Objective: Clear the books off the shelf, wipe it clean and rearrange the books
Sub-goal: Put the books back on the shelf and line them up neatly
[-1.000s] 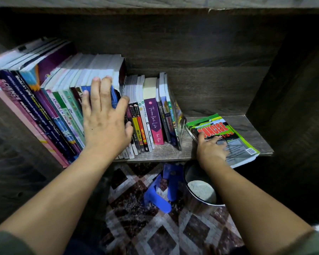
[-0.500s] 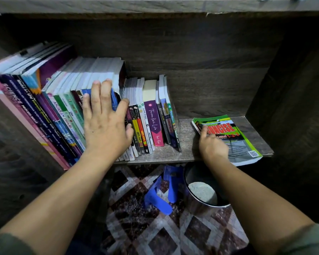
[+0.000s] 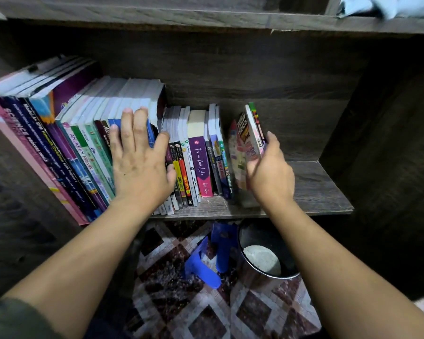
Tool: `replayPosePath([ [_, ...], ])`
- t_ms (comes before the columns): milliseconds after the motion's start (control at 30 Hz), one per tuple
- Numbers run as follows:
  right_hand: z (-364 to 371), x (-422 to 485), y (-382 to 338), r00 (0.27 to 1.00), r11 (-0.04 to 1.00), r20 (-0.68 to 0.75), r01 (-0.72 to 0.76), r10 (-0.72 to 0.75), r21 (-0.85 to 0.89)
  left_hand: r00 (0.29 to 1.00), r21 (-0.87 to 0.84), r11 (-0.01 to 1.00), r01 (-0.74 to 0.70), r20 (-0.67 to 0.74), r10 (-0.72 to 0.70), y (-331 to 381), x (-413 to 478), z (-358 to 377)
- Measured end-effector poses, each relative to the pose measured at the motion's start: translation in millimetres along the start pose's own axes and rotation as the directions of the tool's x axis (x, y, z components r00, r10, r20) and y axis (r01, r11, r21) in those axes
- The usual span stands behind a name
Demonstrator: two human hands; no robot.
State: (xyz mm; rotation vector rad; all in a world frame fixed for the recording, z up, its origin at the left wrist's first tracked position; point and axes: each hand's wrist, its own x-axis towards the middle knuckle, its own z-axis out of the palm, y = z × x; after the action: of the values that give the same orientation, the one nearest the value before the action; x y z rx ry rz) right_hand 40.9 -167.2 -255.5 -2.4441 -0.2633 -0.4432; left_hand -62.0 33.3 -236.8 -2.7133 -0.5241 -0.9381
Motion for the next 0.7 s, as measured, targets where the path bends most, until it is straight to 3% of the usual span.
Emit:
replayPosePath([
  [100, 15, -8, -2, 0.981, 0.975, -0.162, 0.135, -0.106, 0.179, 1.0, -0.008, 1.0, -0.004, -0.011, 0.004, -1, 0, 0],
  [200, 33, -13, 4, 0.893, 0.887, -0.332, 0.392, -0.304, 0.244, 1.0, -0.002, 1.0, -0.019, -0.012, 0.019, -3, -1, 0],
  [300, 52, -12, 9, 0.873, 0.847, -0.333, 0.452, -0.356, 0.281, 1.0, 0.01, 1.0, -0.028, -0.003, 0.028, -4, -1, -1],
  [433, 76, -26, 16, 0.913, 0.857, -0.223, 0.401, -0.342, 0.325, 0.999, 0.019, 0.999, -0.036, 0.005, 0.036, -6, -2, -2],
  [567, 73, -29, 22, 0.994, 0.894, 0.075, 0.033, -0.074, 0.446, 0.999, 0.001, 0.999, -0.037, 0.007, 0.037, -6, -3, -2],
  [633, 67, -22, 32, 0.962, 0.919, 0.272, -0.095, -0.014, 0.384, 0.999, -0.004, 0.999, -0.034, 0.01, 0.035, -6, -2, -3],
  [700, 66, -20, 42, 0.872, 0.952, 0.49, -0.15, -0.001, 0.268, 0.999, -0.007, 0.999, -0.034, 0.006, 0.034, -6, -2, -3],
])
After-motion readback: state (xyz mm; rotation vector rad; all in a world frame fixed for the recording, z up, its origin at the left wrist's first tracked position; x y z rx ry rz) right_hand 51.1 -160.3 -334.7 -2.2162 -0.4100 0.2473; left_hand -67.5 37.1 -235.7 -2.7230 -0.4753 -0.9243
